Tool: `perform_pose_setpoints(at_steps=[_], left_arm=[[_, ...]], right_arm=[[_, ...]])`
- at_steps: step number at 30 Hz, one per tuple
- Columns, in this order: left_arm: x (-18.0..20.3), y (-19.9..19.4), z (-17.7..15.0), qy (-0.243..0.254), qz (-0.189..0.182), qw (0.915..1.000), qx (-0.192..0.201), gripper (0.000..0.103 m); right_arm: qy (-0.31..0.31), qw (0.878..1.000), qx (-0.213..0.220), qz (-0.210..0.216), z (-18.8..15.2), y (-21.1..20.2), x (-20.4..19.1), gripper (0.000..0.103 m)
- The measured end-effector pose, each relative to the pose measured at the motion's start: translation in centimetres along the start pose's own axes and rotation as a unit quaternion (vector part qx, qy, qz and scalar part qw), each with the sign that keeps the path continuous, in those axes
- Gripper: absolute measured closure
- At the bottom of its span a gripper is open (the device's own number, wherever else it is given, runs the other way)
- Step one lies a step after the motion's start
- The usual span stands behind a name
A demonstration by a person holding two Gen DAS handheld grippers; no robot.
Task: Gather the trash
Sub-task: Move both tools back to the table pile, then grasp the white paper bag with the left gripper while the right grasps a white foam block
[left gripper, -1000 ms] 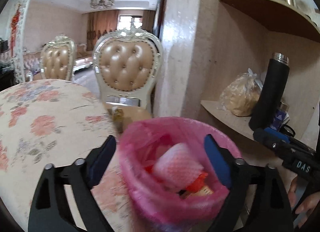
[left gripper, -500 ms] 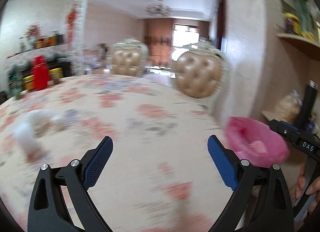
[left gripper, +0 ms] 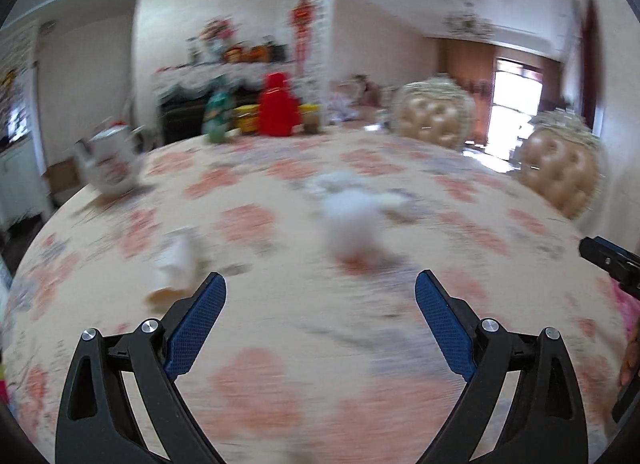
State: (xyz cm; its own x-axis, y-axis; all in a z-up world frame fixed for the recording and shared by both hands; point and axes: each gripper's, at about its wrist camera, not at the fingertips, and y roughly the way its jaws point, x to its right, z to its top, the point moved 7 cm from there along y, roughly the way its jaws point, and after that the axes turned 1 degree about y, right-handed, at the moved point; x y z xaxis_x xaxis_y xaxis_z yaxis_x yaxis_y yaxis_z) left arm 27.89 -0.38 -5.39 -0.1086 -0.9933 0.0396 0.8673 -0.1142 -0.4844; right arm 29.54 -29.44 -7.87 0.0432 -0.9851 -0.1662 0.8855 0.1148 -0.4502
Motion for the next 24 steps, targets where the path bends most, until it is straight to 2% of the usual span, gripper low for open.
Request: perform_pose_setpoints(at_steps=[6,9,16,20,24], left_arm=[[-8.9,2.3,0.0,-0.064,0.068,0.9951,-0.032,0.014],[-11.5,4.8,-0.1,-0.075,0.083,0.9911,-0.071,0.014],[-12.9,9.9,-0.7,-0.102,0.086,0.9825,-0.130,0.014],[-13.4,11.2,-1.4,-0.125,0.079,0.9766,-0.156,0.014],[-13.5,12.1,-1.9,-0.124,0.080,0.9732,-0.177,0.017]], right_arm=[[-0.022,0.998,-0.043,0.033,1.4,7.0,-4.3,0.035],[-0.036,0.997,-0.062,0.035,2.1,11.0,-5.4,0.035],[-0.047,0.992,-0.111,0.042,3.2,19.1,-6.1,0.036],[-0.040,0.990,-0.131,0.040,4.4,23.2,-5.5,0.036],[-0.050,0.983,-0.170,0.040,4.9,27.1,-5.6,0.036]])
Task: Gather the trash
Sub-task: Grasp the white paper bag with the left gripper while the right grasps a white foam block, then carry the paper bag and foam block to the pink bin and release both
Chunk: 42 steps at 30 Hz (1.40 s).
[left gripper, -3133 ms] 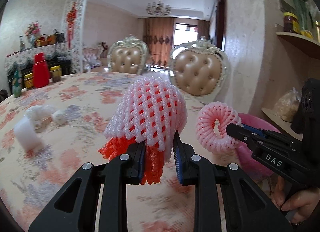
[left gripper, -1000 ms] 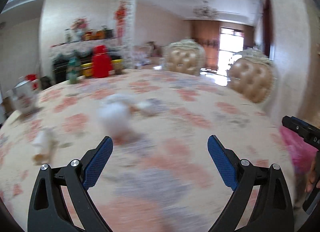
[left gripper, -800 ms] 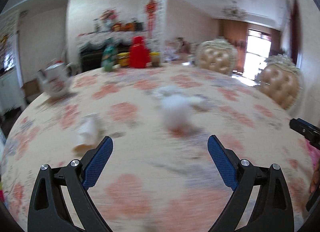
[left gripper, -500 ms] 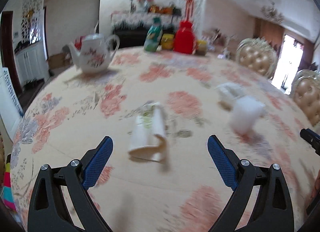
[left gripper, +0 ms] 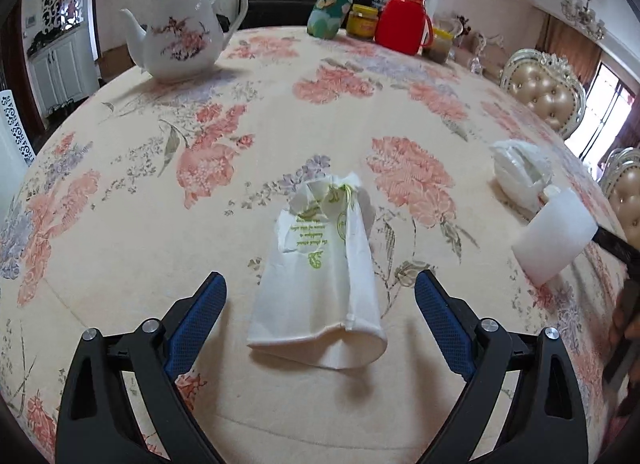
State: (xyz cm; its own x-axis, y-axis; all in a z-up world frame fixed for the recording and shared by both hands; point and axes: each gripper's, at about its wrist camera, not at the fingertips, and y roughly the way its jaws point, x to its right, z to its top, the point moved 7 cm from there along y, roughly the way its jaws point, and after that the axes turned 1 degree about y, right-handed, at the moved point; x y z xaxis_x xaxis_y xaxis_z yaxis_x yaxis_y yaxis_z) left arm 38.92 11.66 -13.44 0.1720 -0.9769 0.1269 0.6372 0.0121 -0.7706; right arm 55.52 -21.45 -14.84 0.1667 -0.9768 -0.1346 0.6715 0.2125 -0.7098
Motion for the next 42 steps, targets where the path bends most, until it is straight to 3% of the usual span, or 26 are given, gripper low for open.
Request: perform_pose_setpoints(at_steps=[5,9,11,12,14,15,20,26,33,42], left_arm=[[0.3,0.7,0.0,0.010,0.005,0.9999,-0.012,0.019],[0.5,1.0,0.1,0.019,0.017,0.9995,-0.017,0.020],[0.4,1.0,0.1,0.022,0.028,0.9992,-0.018,0.031],[0.3,0.9,0.1,0.020,0.031,0.9992,-0.015,0.034],[0.2,0.6,0.2,0.021,0.034,0.9991,-0.010,0.056],[0.2,0.6,0.2,0.025,0.035,0.9990,-0.009,0.056],[0.7,-1.1,-0.5,0.033,0.009,0.9993,0.012,0.056],[3.5,-6.1,-3.1,0.058,-0.011,0.9967,0.057,0.056],[7.9,-12.6,-8.0,0.084,-0.037,0.9879,0.125,0.056],[12.6,-16.7,-12.5,0.110,-0.083,0.9774,0.160,0.055]], right_arm=[[-0.014,1.000,-0.026,-0.007,1.7,3.1,-0.1,0.037],[-0.029,0.998,-0.044,-0.016,1.9,4.3,-0.8,0.047],[-0.035,0.998,-0.046,-0.023,1.9,4.5,-0.9,0.055],[-0.039,0.998,-0.044,-0.028,2.0,4.5,-1.0,0.067],[-0.044,0.998,-0.044,-0.028,1.8,4.3,-1.2,0.069],[-0.043,0.998,-0.039,-0.027,1.6,3.9,-1.2,0.072],[-0.034,0.999,-0.021,-0.024,-0.5,0.5,-1.5,0.074],[-0.035,0.999,-0.004,0.009,-5.7,-5.9,-3.3,0.074],[-0.027,0.998,0.035,0.034,-11.8,-13.3,-5.1,0.074],[-0.018,0.996,0.084,0.034,-17.2,-20.5,-4.9,0.074]])
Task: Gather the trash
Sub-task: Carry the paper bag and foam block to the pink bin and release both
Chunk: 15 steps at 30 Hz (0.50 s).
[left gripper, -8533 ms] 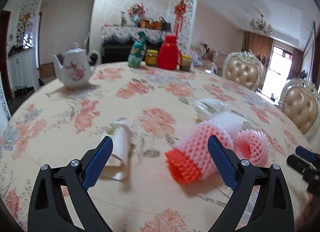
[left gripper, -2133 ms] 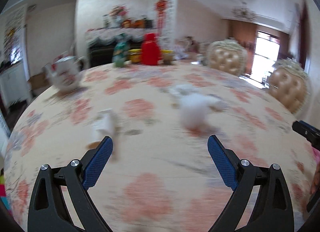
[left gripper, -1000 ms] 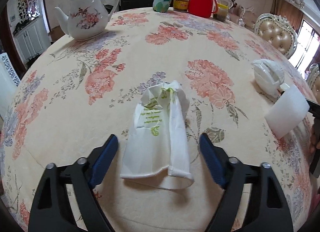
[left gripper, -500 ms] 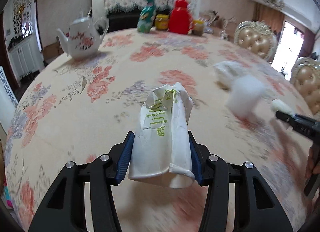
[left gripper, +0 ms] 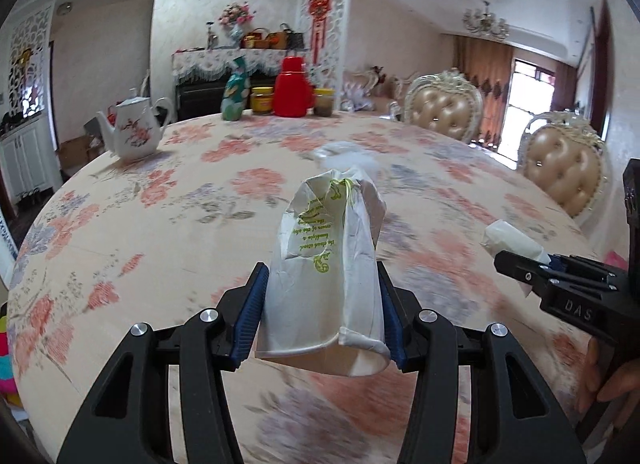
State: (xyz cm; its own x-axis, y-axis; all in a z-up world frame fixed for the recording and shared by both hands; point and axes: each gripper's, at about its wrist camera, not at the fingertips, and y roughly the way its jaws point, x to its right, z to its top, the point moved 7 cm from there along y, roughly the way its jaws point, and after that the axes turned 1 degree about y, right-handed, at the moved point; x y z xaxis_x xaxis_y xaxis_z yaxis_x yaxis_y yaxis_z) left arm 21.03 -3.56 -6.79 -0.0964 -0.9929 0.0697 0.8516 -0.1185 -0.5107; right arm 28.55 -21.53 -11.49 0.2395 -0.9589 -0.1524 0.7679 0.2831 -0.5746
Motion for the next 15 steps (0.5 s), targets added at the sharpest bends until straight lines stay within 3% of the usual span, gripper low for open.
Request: perform_pose_setpoints(at_steps=[7,15], left_arm=[[3.4,-1.3,-0.9,0.016,-0.028,0.9994,0.010,0.055],[6.1,-1.9,-1.0,0.026,-0.052,0.9980,0.023,0.055]], right_arm=[[0.004,0.999,0.043,-0.013,-1.7,-5.2,0.9,0.074],[0.019,0.997,0.070,-0.024,-2.7,-8.2,2.8,0.073]])
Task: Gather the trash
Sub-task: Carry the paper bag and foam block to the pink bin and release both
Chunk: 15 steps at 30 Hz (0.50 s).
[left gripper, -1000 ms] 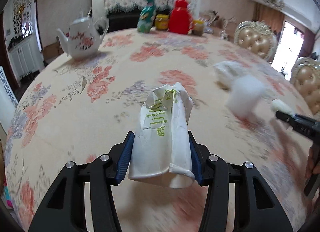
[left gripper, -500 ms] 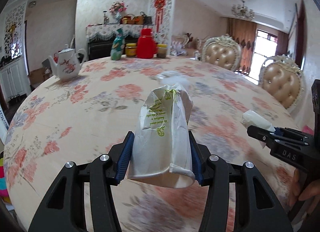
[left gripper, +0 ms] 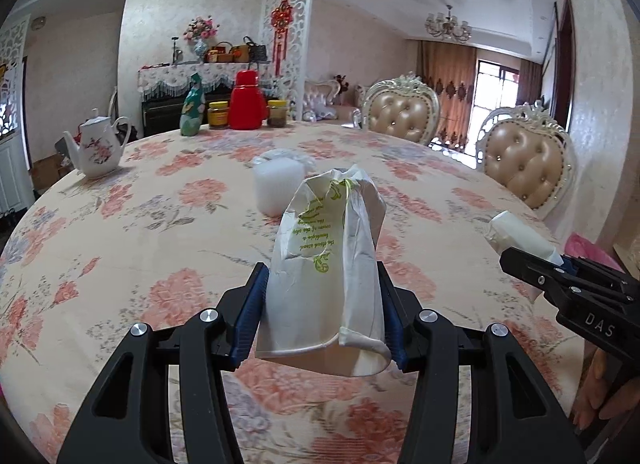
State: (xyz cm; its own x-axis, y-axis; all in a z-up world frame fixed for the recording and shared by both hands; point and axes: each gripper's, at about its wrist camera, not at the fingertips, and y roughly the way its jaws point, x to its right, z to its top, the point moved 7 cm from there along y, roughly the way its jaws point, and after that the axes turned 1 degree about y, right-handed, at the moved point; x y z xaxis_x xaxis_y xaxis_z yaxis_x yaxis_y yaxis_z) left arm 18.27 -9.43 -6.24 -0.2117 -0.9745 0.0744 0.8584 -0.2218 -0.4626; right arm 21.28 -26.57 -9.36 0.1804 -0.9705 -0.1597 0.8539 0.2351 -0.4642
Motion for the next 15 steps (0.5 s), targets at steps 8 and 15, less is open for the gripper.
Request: perform_pose_setpoints(at_steps=[8,15], left_arm=[[3.3,0.1,0.7,0.021,-0.025,0.9994,0.011,0.055],[6.0,0.9,1.5,0.041,-0.047,0.9979,0.016,0.055]], right_arm=[[0.009,1.000,0.022,-0.014,0.1,-1.5,1.9,0.073],[0.022,0.998,0.042,-0.031,0.6,-3.0,4.3,0.073]])
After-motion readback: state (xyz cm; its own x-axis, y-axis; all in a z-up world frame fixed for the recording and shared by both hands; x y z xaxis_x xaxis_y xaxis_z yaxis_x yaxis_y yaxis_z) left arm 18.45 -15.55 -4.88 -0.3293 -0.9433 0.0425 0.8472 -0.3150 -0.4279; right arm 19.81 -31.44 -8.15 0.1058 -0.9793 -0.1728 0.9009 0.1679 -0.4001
